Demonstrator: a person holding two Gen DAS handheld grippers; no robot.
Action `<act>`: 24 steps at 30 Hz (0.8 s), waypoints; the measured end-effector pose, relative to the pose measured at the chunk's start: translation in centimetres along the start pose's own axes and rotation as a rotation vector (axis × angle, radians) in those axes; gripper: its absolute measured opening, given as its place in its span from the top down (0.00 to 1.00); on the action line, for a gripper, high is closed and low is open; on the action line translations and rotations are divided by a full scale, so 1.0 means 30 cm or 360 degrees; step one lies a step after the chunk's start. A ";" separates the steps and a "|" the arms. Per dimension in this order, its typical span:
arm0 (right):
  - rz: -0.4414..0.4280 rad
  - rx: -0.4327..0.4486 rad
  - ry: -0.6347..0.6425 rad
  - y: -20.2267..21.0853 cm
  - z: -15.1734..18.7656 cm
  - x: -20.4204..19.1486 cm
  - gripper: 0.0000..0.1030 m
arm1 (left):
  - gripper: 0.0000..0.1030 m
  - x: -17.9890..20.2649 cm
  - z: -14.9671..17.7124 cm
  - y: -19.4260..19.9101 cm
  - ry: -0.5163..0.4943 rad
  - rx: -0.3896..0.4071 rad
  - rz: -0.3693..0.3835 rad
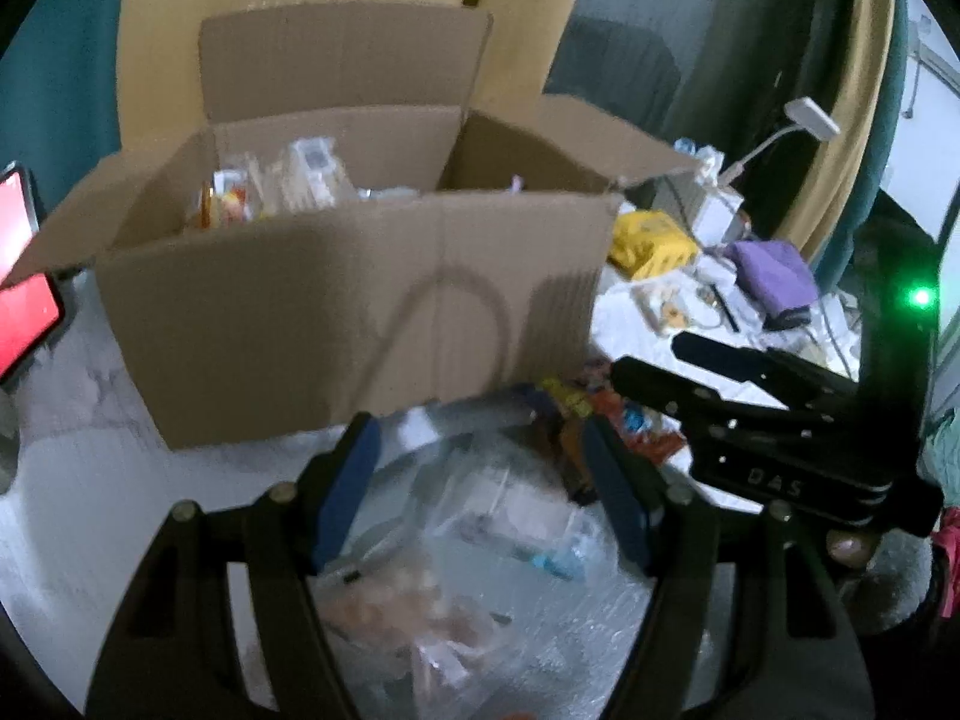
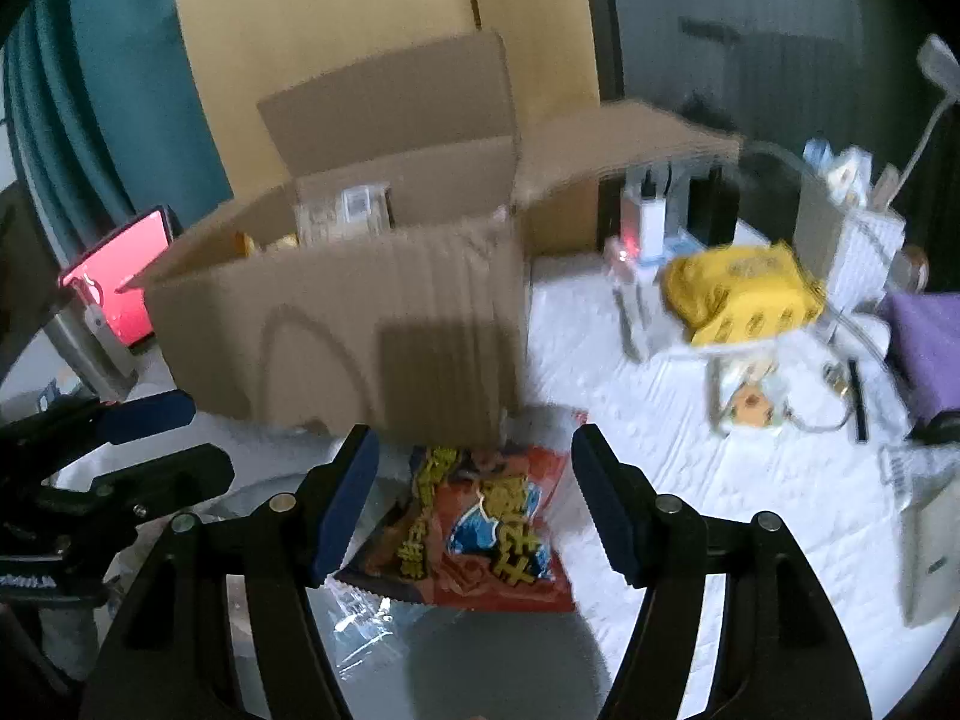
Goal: Organize snacks
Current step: 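Move both tools back from the box to the remaining snacks, then grasp the red cartoon snack bag with the right tool while the left tool grasps a clear bread bag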
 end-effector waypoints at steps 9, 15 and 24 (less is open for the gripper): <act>-0.0046 -0.0186 -0.0053 -0.124 0.110 0.015 0.31 | 0.31 -0.008 0.089 -0.085 0.0040 -0.0141 -0.0023; -0.0086 -0.0217 -0.0071 -0.130 0.153 0.036 0.35 | 0.31 0.037 0.131 -0.122 0.0027 -0.0220 -0.0006; -0.0113 -0.0214 -0.0023 -0.044 0.207 0.074 0.50 | 0.31 0.142 0.160 -0.183 -0.0056 -0.0332 0.0007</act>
Point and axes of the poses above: each gripper's, at about its wrist camera, not at the fingertips, and y roughly against the way its jaws point, x to its right, z to its underside, the point moved 10 cm from there along -y, roughly the way its jaws point, and after that the axes turned 6 degrees about -z, right-handed, at the moved point
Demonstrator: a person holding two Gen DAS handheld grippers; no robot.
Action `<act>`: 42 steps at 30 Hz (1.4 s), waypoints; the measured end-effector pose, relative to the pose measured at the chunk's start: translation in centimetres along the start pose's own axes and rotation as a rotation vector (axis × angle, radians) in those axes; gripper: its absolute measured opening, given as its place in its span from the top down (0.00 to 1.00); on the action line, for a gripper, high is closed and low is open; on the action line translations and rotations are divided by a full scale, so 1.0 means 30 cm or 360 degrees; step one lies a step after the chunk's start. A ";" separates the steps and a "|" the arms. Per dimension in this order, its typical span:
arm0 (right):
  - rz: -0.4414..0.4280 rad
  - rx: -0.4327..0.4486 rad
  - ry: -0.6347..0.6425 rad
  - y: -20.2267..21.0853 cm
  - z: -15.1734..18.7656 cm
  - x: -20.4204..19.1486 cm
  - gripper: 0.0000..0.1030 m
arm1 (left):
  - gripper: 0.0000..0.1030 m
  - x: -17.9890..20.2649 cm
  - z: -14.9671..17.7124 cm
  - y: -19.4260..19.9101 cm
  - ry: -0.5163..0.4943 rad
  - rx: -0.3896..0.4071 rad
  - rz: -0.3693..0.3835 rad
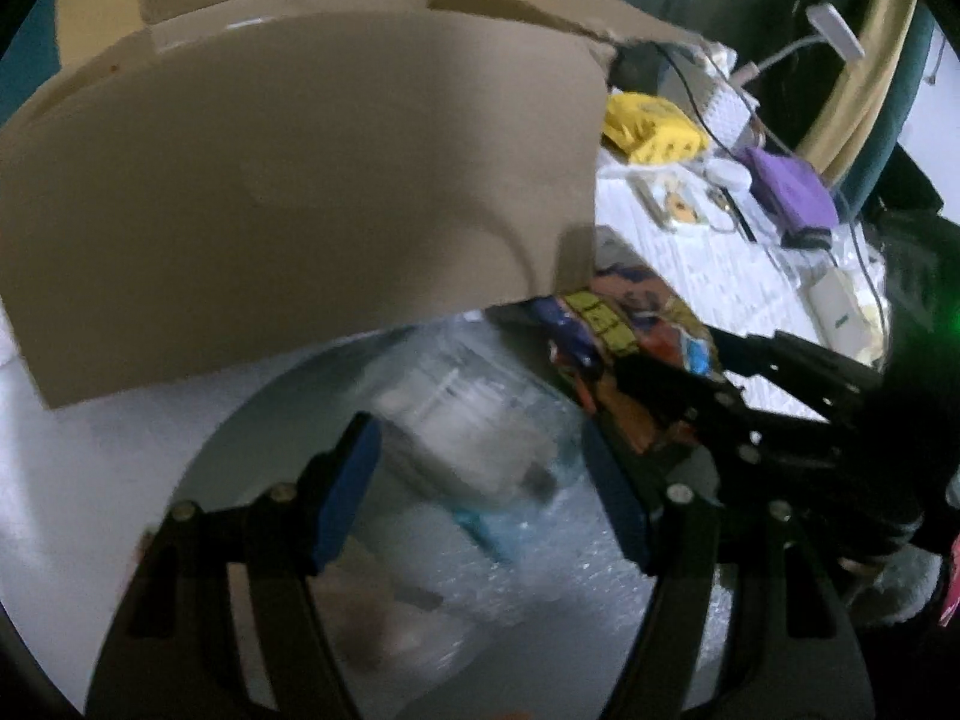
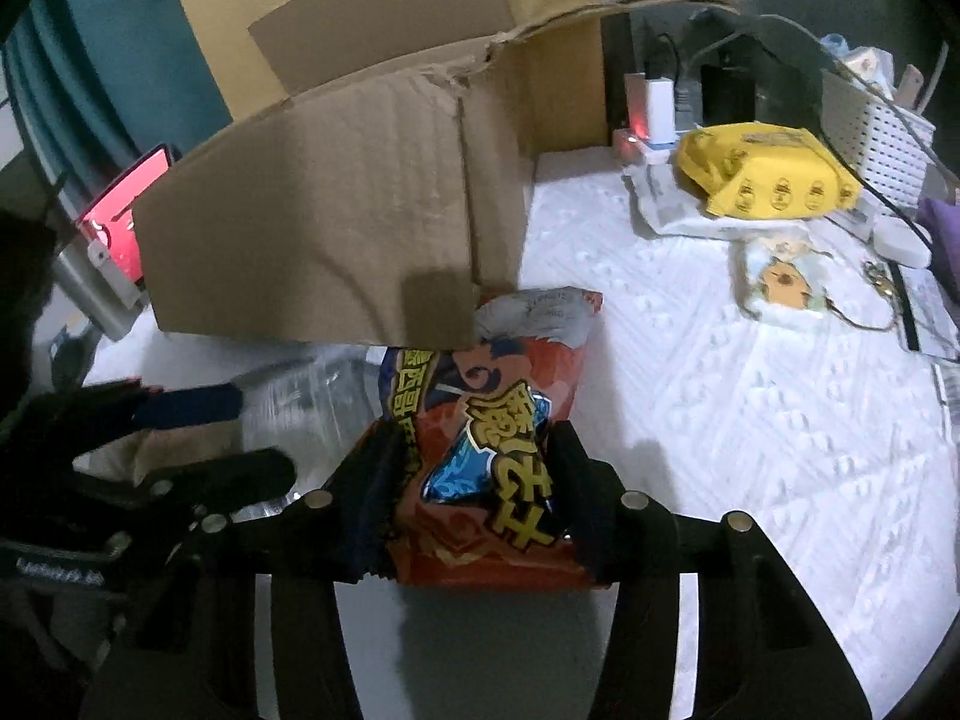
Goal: Organize snacks
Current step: 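Grasp the red cartoon snack bag with the right tool while the left tool grasps a clear bread bag, then lift both held bags and carry them toward the cardboard box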
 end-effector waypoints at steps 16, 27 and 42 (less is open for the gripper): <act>0.0085 0.0020 -0.0065 0.151 0.118 0.155 0.34 | 0.26 0.104 -0.024 -0.105 -0.0180 -0.0003 -0.0162; 0.0028 0.0051 -0.0117 0.147 0.128 0.157 0.47 | 0.42 0.162 0.012 -0.057 -0.0291 0.0059 -0.0078; 0.0091 0.0184 -0.0063 0.299 0.106 0.101 0.75 | 0.43 0.176 0.027 0.132 -0.0277 0.0233 0.0043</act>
Point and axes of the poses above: each gripper's, at about its wrist camera, not at the fingertips, and y roughly against the way its jaws point, x to its right, z to its underside, the point moved 10 cm from there along -y, roughly the way its jaws point, and after that the axes turned 6 degrees about -z, right-handed, at the moved point
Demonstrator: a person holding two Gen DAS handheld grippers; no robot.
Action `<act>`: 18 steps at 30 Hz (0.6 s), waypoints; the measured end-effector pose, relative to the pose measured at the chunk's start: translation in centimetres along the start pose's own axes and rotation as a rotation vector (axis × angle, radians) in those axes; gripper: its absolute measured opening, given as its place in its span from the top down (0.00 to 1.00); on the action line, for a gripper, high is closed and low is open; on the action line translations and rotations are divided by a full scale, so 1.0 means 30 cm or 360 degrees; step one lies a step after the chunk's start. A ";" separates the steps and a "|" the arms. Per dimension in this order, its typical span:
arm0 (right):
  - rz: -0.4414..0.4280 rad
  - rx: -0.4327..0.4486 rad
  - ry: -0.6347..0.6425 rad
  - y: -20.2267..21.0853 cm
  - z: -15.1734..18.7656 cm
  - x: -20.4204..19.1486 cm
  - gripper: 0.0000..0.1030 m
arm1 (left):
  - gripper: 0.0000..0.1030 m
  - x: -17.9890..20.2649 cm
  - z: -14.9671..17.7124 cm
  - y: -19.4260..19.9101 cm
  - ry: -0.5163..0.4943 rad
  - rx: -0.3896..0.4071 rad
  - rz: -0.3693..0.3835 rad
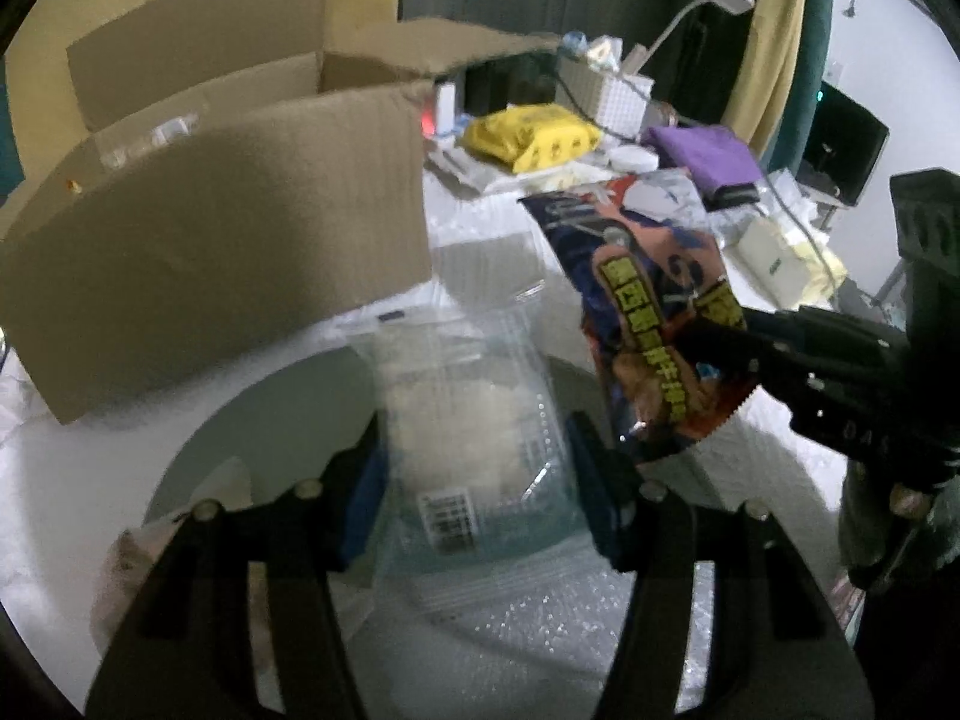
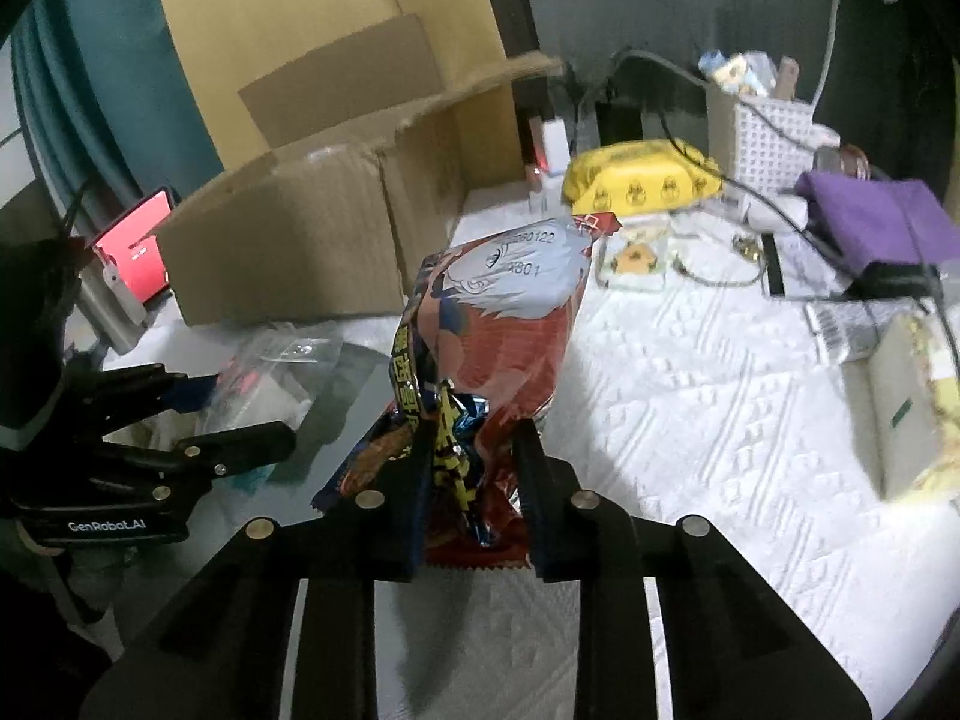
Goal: Organize snacks
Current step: 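Lift both held bags and carry them toward the cardboard box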
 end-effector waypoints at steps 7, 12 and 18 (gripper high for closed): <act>0.0004 0.0063 0.0054 0.051 -0.067 -0.064 0.75 | 0.43 -0.035 -0.029 0.099 0.0008 0.0092 0.0015; -0.0003 0.0097 0.0099 0.070 -0.113 -0.127 0.75 | 0.43 -0.078 -0.059 0.169 0.0026 0.0159 0.0016; -0.0014 0.0131 0.0162 0.075 -0.173 -0.196 0.75 | 0.43 -0.142 -0.094 0.239 0.0048 0.0240 -0.0013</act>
Point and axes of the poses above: each gripper's, at about its wrist camera, not at the fingertips, and y roughly against the way its jaws point, x to its right, z to its underside, the point moved 10 cm from there along -y, roughly the way its jaws point, and after that the axes turned 6 degrees about -z, right-handed, at the moved point
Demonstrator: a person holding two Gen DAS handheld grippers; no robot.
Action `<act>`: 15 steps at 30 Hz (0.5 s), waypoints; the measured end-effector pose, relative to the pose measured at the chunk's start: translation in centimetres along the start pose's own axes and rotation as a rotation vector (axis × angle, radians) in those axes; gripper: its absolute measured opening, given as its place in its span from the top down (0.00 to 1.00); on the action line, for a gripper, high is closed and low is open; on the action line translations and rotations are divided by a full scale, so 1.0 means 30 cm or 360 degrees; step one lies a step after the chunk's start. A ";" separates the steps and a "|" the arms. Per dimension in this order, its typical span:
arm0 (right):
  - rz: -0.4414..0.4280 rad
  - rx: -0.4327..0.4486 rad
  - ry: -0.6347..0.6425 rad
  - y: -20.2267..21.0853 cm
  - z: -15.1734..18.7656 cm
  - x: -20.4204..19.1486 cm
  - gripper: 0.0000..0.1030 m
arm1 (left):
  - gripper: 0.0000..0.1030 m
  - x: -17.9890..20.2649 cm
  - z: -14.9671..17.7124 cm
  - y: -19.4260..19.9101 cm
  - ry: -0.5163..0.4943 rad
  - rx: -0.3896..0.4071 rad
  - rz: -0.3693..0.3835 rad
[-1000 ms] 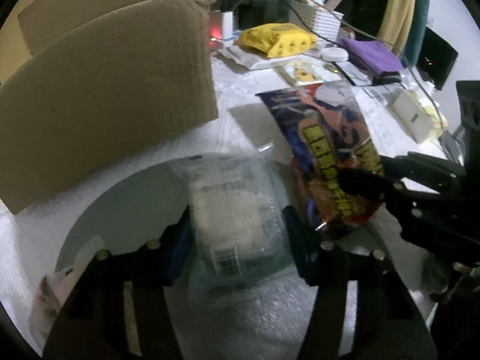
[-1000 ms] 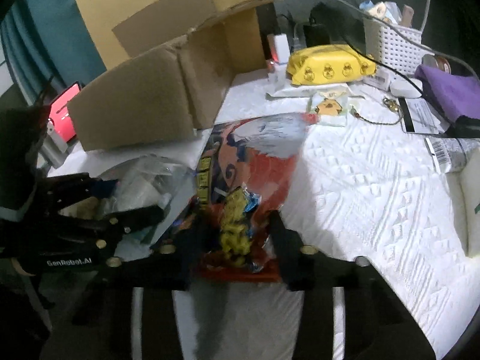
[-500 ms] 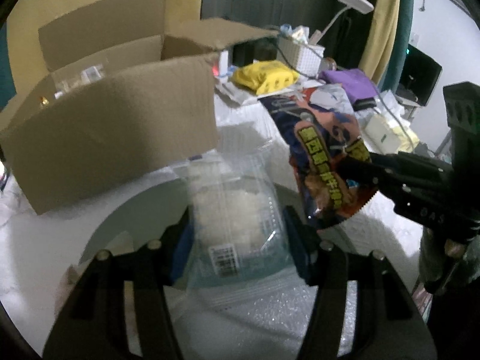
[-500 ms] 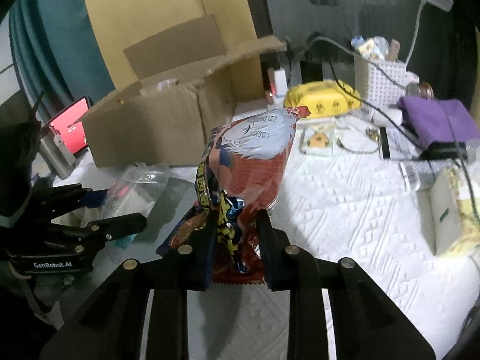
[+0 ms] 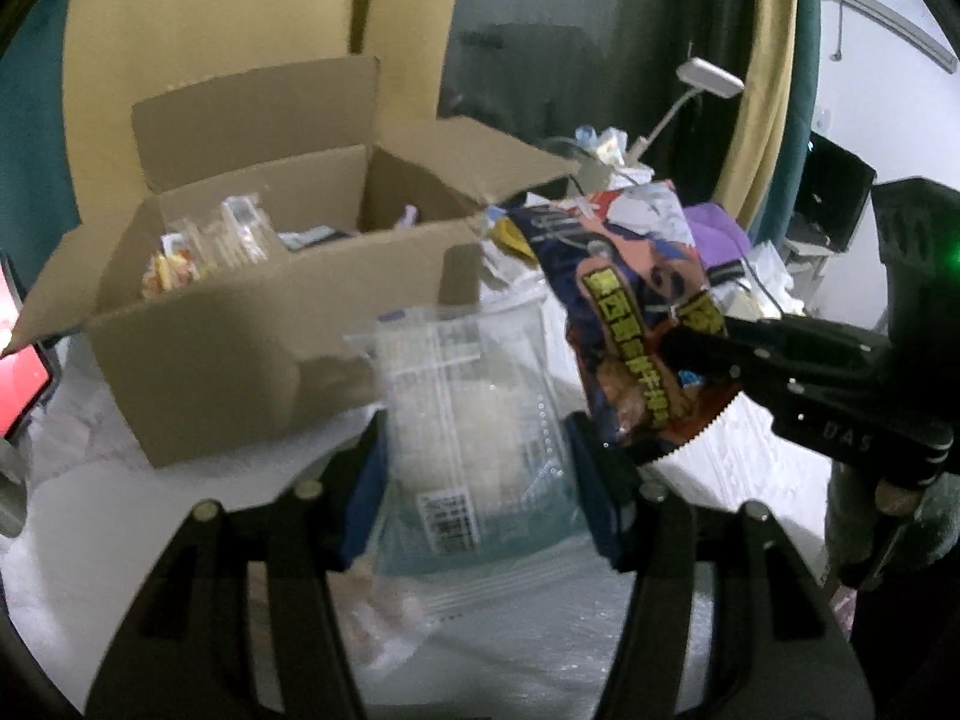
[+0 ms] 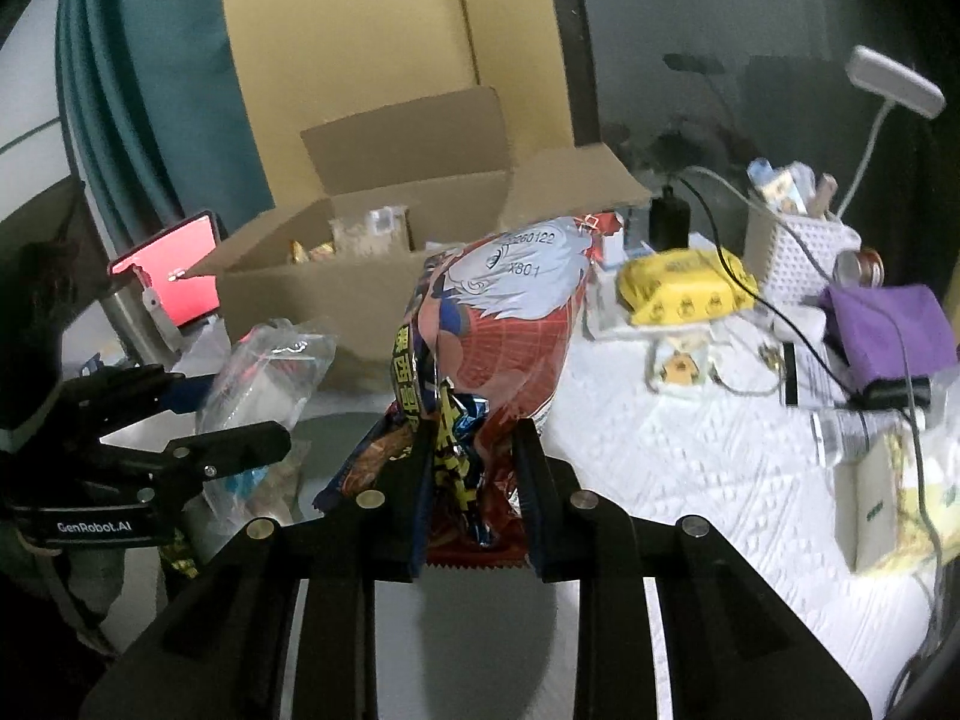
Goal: Organize snacks
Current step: 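Lift both held bags and carry them toward the cardboard box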
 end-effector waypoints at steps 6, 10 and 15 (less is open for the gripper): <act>-0.0019 0.0027 0.0041 -0.011 -0.061 -0.048 0.75 | 0.43 -0.059 -0.041 0.047 0.0009 0.0060 -0.0024; -0.0027 0.0040 0.0072 -0.022 -0.098 -0.078 0.75 | 0.43 -0.102 -0.075 0.068 0.0019 0.0096 -0.0039; -0.0032 0.0063 0.0104 -0.037 -0.152 -0.101 0.75 | 0.43 -0.165 -0.119 0.090 0.0036 0.0140 -0.0071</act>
Point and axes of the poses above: each gripper's, at about its wrist camera, not at the fingertips, and y roughly against the way its jaws point, x to its right, z to its underside, the point moved 10 cm from there along -y, roughly the way its jaws point, and after that the axes turned 6 degrees about -z, right-handed, at the moved point
